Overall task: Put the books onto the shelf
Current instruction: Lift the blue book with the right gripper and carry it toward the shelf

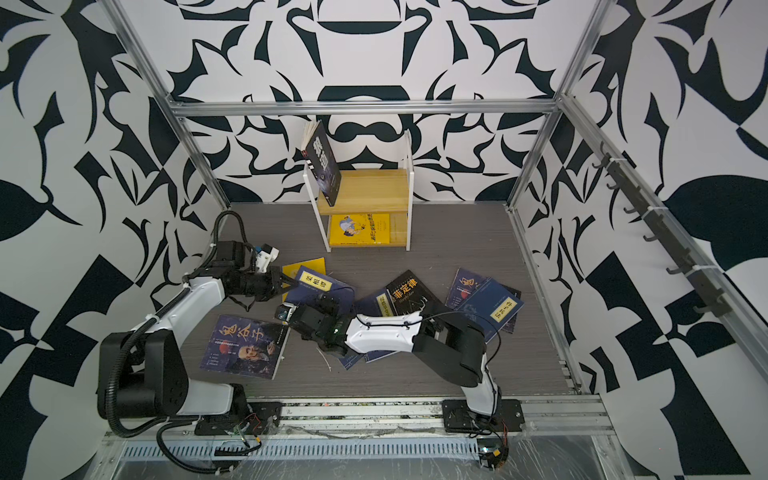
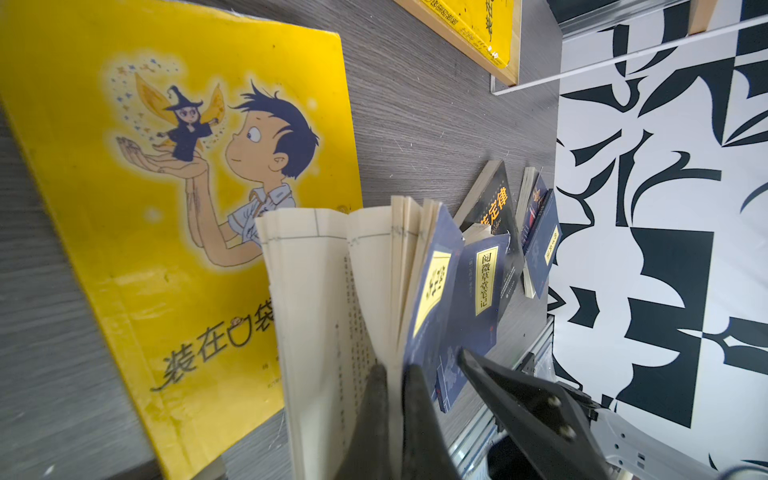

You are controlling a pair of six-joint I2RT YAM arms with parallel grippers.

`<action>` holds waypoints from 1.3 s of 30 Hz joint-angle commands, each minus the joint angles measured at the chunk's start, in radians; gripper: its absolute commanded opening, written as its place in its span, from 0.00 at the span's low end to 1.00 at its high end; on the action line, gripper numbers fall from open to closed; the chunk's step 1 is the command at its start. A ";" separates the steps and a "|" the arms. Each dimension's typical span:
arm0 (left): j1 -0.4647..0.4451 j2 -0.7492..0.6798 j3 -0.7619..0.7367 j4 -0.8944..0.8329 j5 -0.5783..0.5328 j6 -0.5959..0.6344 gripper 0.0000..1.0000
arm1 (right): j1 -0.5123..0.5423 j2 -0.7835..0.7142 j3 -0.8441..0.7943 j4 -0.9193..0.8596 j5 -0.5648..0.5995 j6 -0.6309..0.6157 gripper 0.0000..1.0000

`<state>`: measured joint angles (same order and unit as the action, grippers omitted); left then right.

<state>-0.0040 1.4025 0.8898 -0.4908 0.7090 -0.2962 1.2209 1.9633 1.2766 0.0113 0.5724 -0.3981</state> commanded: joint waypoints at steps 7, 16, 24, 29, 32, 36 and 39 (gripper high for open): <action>0.007 -0.030 0.018 -0.011 0.033 -0.023 0.36 | 0.002 0.015 0.004 0.176 0.216 -0.146 0.00; 0.093 -0.149 0.107 -0.064 -0.184 0.014 0.81 | -0.015 -0.142 -0.133 0.239 0.223 -0.320 0.00; 0.095 -0.281 0.067 -0.089 -0.285 0.046 0.94 | -0.111 -0.298 -0.186 0.219 0.101 -0.446 0.00; 0.158 -0.368 -0.063 0.034 -0.228 0.029 0.96 | -0.194 -0.332 -0.167 0.191 0.067 -0.497 0.00; 0.175 -0.383 -0.088 0.048 -0.234 0.046 0.99 | -0.243 -0.346 -0.156 0.184 0.035 -0.519 0.00; 0.175 -0.379 -0.105 0.062 -0.178 0.051 1.00 | -0.304 -0.328 -0.127 0.186 0.014 -0.529 0.00; 0.173 -0.377 -0.093 0.065 -0.178 0.046 1.00 | -0.345 -0.276 -0.101 0.239 0.053 -0.565 0.00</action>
<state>0.1699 1.0351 0.7925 -0.4526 0.4988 -0.2550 0.8997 1.6722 1.1103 0.1604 0.6033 -0.9276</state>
